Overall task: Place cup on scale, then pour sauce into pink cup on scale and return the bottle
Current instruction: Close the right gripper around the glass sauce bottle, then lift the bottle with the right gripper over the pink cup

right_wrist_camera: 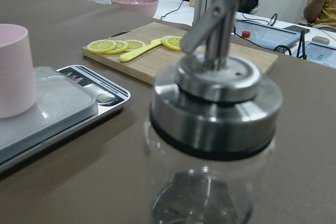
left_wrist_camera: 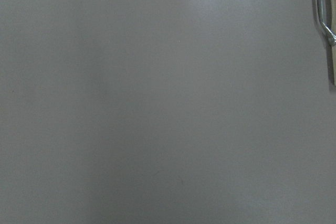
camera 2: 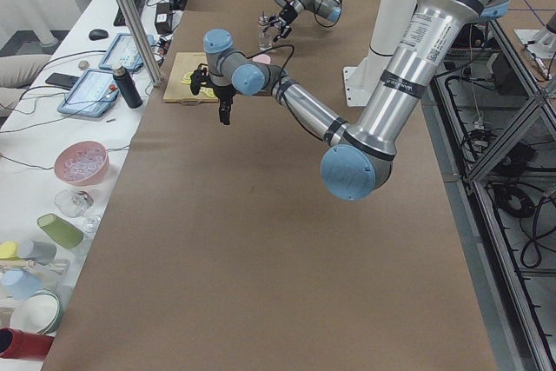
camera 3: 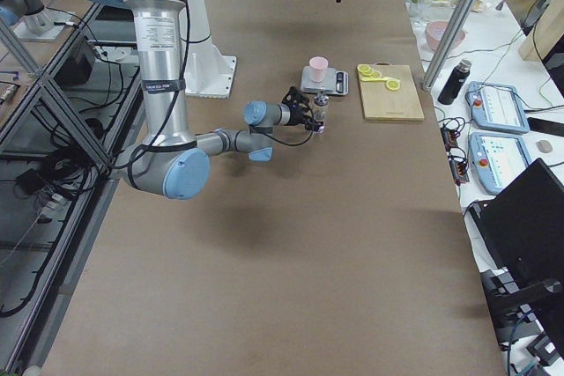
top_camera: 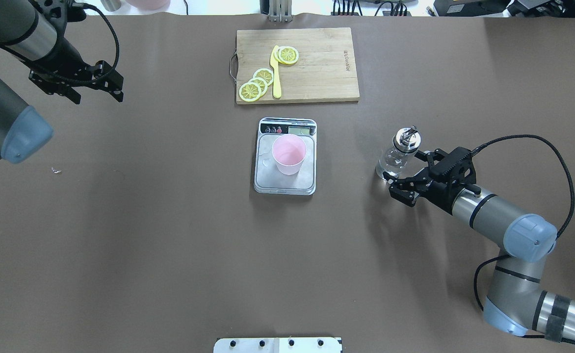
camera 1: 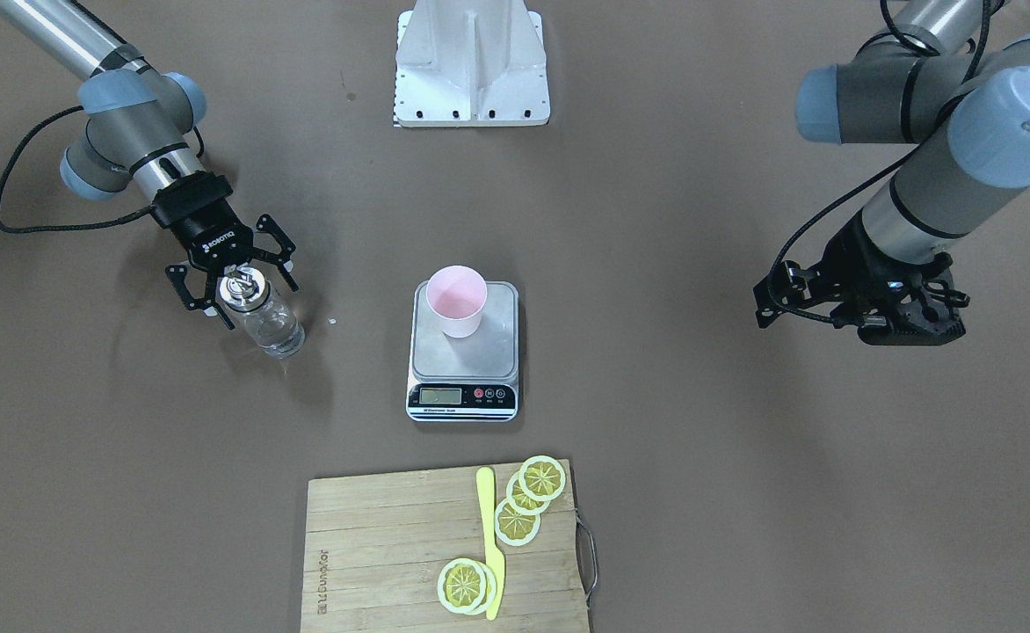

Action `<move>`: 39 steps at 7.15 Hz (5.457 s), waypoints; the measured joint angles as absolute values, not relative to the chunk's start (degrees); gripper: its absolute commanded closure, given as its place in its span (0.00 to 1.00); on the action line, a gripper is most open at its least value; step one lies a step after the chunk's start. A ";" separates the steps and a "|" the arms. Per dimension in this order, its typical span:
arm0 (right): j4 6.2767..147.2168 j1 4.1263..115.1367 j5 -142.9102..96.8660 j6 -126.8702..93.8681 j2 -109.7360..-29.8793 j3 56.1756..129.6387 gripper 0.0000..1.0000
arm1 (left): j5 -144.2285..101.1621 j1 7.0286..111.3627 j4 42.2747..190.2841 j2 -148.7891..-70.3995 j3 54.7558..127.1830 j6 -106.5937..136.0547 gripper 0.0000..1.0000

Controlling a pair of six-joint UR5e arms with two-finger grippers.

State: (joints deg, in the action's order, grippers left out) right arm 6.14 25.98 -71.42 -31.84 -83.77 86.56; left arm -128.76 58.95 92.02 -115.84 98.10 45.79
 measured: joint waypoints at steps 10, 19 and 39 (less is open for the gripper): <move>5.85 26.94 -71.92 -31.97 -79.53 81.59 0.36 | -128.76 58.89 92.02 -115.84 98.00 45.77 0.01; 9.39 31.18 -77.53 -31.45 -79.97 87.04 0.72 | -128.78 58.96 92.02 -115.82 98.08 45.71 0.01; 96.14 26.13 -56.75 6.63 -60.40 108.10 0.77 | -136.12 80.77 98.11 -90.73 99.14 -5.08 0.01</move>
